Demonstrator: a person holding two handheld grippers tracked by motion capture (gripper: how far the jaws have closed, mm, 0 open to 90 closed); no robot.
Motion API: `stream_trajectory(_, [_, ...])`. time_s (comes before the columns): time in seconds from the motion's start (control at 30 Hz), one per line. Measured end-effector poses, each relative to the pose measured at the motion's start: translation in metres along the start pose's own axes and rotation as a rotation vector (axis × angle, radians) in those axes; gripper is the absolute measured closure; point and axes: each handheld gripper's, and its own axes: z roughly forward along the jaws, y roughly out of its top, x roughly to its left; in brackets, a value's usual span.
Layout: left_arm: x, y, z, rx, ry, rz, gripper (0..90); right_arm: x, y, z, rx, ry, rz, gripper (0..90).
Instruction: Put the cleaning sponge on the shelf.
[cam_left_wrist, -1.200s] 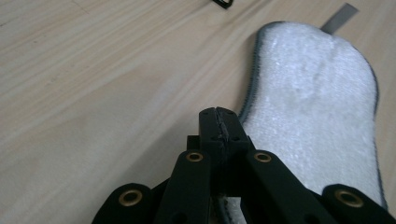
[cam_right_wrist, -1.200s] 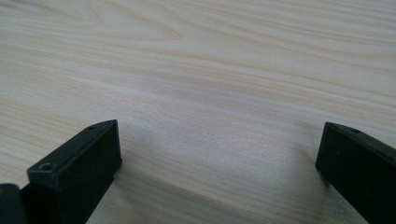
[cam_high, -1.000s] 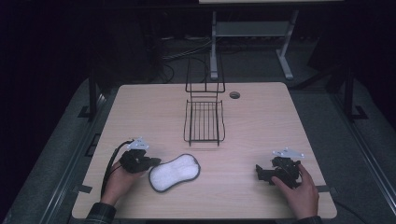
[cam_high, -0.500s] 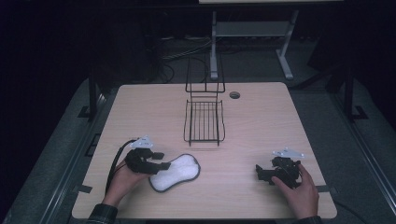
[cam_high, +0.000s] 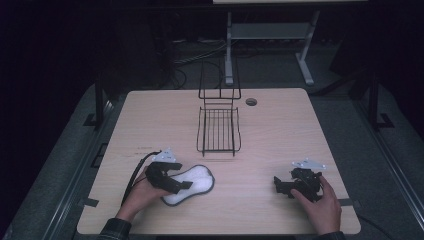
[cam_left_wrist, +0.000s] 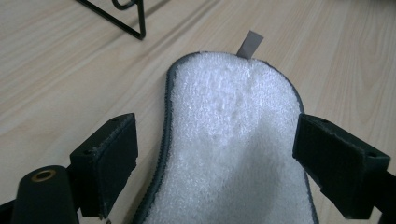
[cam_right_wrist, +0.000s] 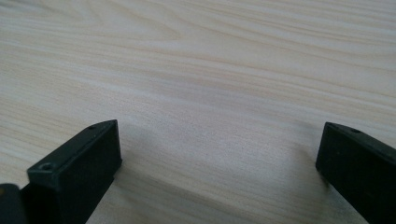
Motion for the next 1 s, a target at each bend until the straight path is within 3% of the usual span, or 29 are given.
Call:
stream_trajectory(0.53, [0.0, -0.004, 0.01, 0.045, -0.004, 0.025, 12.8, 0.0, 0.0, 0.0, -0.001, 0.0, 0.0, 0.0])
stream_trajectory(0.77, [-0.004, -0.003, 0.012, 0.065, 0.024, 0.067, 12.6, 0.0, 0.0, 0.0, -0.001, 0.0, 0.0, 0.0])
stream_trajectory(1.0, [-0.006, -0.003, 0.013, 0.075, 0.037, 0.08, 13.8, 0.0, 0.0, 0.0, -0.001, 0.0, 0.0, 0.0])
